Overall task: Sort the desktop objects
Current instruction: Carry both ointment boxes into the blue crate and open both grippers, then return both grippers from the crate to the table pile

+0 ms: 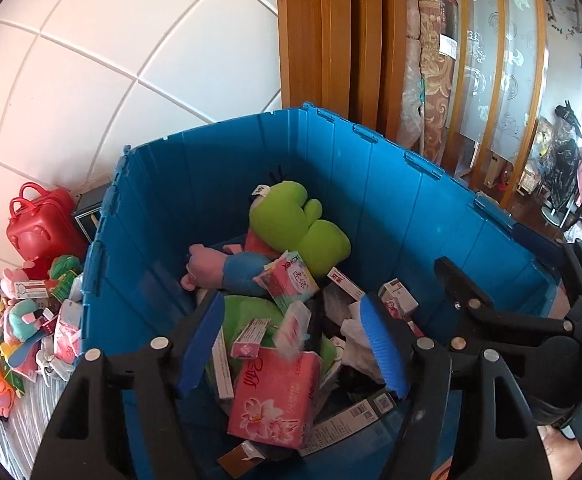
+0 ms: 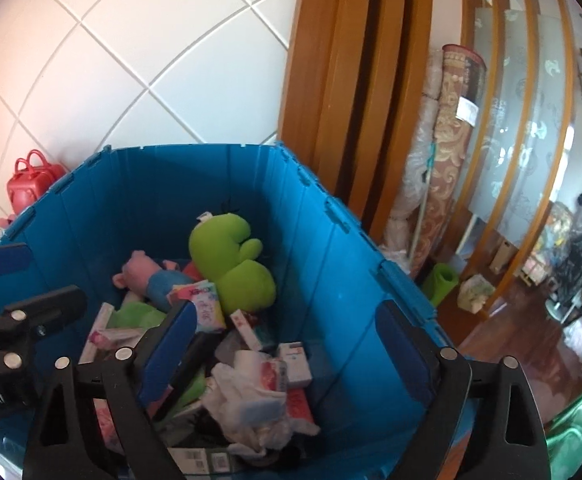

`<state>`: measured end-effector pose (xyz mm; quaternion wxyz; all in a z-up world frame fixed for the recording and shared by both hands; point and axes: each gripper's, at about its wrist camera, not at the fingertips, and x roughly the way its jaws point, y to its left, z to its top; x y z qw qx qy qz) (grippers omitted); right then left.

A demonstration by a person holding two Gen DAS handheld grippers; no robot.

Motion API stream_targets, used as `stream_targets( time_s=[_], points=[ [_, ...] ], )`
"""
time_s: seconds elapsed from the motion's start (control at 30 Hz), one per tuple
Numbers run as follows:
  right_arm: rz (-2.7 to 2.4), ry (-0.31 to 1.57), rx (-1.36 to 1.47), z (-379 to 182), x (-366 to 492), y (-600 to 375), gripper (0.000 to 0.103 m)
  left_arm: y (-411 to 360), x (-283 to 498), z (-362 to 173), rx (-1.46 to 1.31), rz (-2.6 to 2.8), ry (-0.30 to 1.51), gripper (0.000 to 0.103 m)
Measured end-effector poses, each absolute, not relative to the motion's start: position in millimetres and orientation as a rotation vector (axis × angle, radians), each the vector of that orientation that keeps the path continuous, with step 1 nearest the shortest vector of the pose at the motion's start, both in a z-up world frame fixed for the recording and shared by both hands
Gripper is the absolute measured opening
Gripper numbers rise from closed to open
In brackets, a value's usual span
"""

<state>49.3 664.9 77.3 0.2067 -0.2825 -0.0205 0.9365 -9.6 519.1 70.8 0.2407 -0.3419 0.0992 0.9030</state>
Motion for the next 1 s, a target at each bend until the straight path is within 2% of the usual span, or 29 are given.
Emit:
stream_targets(
  time_s=[0.1, 0.57, 0.83, 1.0],
  points=[
    [2.614, -0.047, -0.776, 81, 55, 664, 0.103, 514, -10, 72, -0.94, 2.472, 0.261, 0.07],
    [2.63, -0.014, -0.749, 105, 75, 625, 0.103, 465, 3, 86, -0.873, 2.486, 0.164, 0.07],
    [2.72, 0.049, -0.632, 130, 80, 577, 0.103, 398, 8, 97, -0.774, 2.523, 0.105, 0.07],
    [2.77, 0.016, -0.628, 136, 65, 529, 0.103, 341, -4, 95, -0.771, 2.582, 0.076, 0.07]
  ],
)
